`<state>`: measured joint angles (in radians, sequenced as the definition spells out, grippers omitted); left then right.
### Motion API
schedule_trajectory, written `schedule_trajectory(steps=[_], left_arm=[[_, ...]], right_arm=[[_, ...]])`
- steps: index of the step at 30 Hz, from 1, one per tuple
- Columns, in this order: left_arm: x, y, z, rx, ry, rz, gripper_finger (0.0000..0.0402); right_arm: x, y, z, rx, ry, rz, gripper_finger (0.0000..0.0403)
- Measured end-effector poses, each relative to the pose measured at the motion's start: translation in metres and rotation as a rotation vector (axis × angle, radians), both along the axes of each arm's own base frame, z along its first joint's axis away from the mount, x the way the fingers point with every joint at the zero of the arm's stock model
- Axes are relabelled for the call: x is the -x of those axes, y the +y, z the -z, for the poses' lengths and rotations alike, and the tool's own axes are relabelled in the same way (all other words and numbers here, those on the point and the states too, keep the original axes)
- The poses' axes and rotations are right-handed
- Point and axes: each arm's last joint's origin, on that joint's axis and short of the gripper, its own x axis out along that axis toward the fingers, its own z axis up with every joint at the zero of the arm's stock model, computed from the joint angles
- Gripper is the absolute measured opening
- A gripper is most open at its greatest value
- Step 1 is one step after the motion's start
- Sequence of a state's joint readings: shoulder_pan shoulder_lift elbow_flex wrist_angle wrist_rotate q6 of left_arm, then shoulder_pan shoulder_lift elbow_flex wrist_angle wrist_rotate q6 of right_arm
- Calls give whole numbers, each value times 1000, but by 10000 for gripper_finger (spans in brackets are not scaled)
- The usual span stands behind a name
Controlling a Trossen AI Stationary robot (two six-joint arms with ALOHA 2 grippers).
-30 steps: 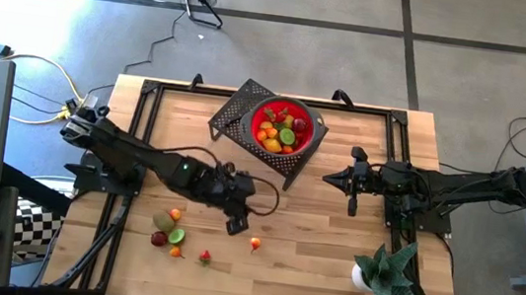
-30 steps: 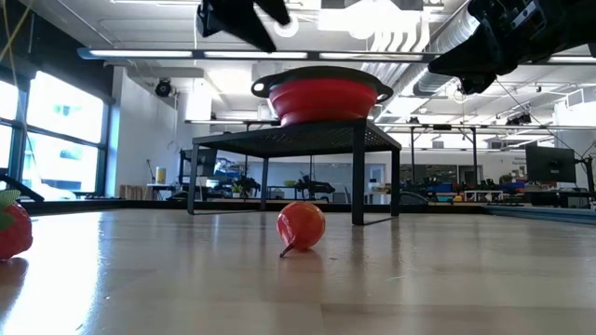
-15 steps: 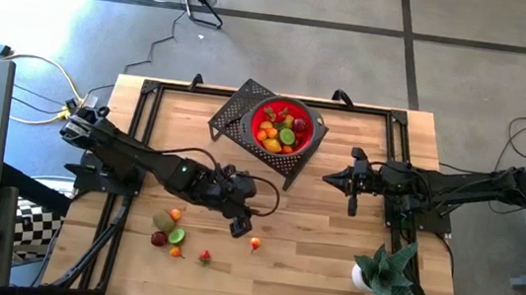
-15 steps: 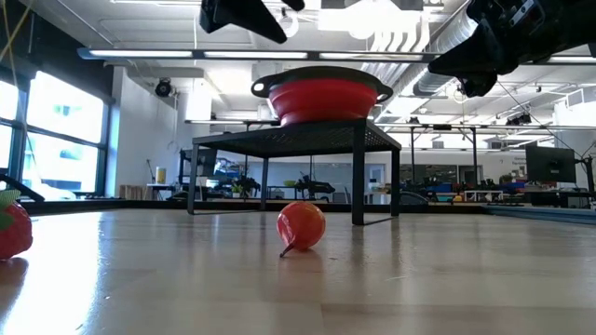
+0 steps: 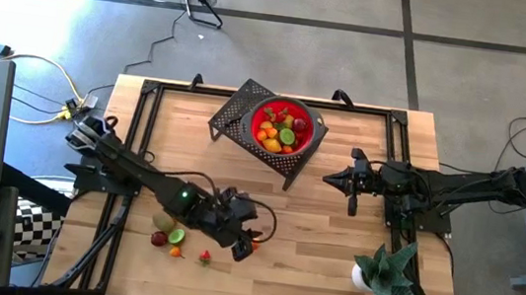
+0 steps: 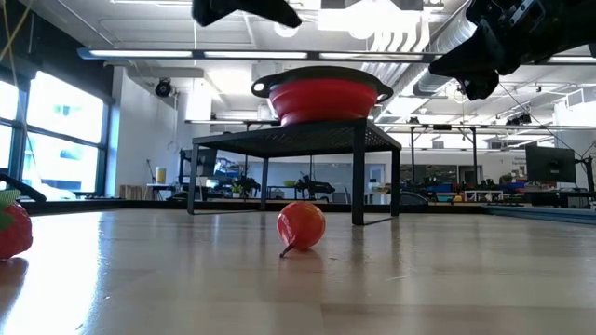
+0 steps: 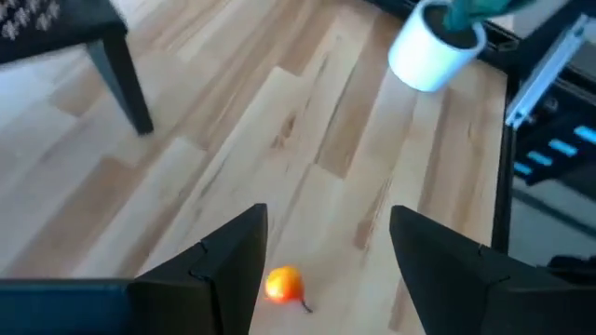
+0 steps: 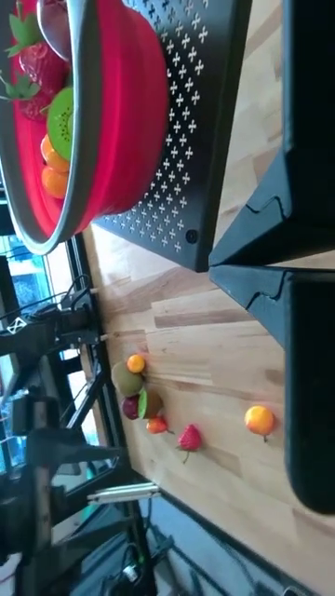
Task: Pick & Place Fruit
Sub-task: Put the pear into the strainer bowl on the shelf
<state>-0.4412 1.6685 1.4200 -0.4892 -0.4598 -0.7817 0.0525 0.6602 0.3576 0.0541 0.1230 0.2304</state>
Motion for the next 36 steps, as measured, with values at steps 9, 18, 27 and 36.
schedule_trajectory(steps=[9, 18, 27, 36], left_arm=[[-18, -13, 15, 101, -4, -36, 221], [-35, -28, 21, 87, 74, -44, 221], [-33, -27, 51, 32, 308, -142, 221], [-41, -31, 75, -6, 357, -134, 221]], right_arm=[[0, 0, 0, -13, -3, 0, 2], [0, 0, 0, -10, -1, -1, 2], [1, 0, 4, -7, 46, 3, 2], [1, 0, 5, -5, 51, 9, 2]])
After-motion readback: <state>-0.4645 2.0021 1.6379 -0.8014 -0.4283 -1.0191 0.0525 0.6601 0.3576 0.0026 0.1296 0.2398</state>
